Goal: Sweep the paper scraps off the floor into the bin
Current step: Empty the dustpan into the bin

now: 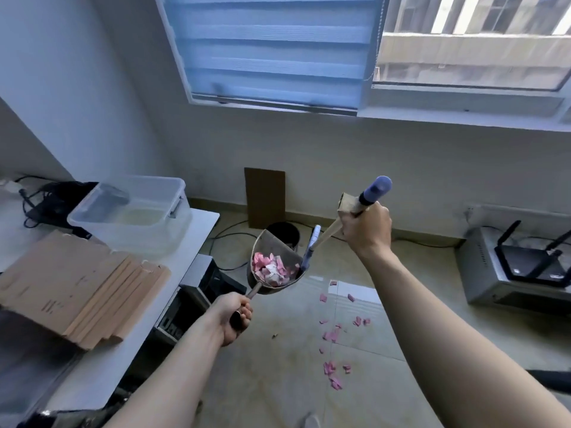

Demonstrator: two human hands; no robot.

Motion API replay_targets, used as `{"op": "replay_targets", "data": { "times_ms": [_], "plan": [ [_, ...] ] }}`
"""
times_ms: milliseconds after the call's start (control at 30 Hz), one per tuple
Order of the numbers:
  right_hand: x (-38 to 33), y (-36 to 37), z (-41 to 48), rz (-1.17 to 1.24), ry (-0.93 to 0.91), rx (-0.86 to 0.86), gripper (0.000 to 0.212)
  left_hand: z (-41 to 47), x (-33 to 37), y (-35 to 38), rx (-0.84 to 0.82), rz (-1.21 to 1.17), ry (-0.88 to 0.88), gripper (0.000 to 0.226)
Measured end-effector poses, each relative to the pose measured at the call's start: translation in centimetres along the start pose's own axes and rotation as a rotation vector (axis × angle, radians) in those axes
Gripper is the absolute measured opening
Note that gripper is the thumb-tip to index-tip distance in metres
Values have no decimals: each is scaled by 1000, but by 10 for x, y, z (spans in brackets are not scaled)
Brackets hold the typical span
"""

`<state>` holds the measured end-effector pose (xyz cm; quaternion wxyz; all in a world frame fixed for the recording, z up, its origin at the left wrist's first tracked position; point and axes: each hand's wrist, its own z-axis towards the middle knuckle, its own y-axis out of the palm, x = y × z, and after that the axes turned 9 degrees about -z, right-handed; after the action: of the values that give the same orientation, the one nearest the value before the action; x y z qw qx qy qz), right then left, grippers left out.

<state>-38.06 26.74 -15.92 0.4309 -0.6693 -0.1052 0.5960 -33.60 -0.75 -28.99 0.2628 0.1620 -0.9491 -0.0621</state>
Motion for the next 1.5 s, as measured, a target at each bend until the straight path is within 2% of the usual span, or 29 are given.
{"op": "replay_targets", "data": {
  "times_ms": [233,400,600,867,1033,1300,1500],
  "plan": [
    [-16,-12,82,11,-23,-4,35,20,49,32,10,-62,15,26],
    [-23,-17,115,-70,-55,-21,29,30,78,43,9,-89,31,24],
    [-22,14,125,-137,-74,-102,27,38,111,49,29,-61,100,22],
    [-31,62,133,-137,11,-187,38,72,152,47,135,153,185,24],
    [-35,102,150,-144,89,-227,45,123,173,40,192,279,216,21],
    [-30,169,174,-205,243,-225,46,203,169,14,189,501,278,10],
    [-41,212,174,-235,287,-266,48,217,167,2,184,589,288,15]
  ]
}}
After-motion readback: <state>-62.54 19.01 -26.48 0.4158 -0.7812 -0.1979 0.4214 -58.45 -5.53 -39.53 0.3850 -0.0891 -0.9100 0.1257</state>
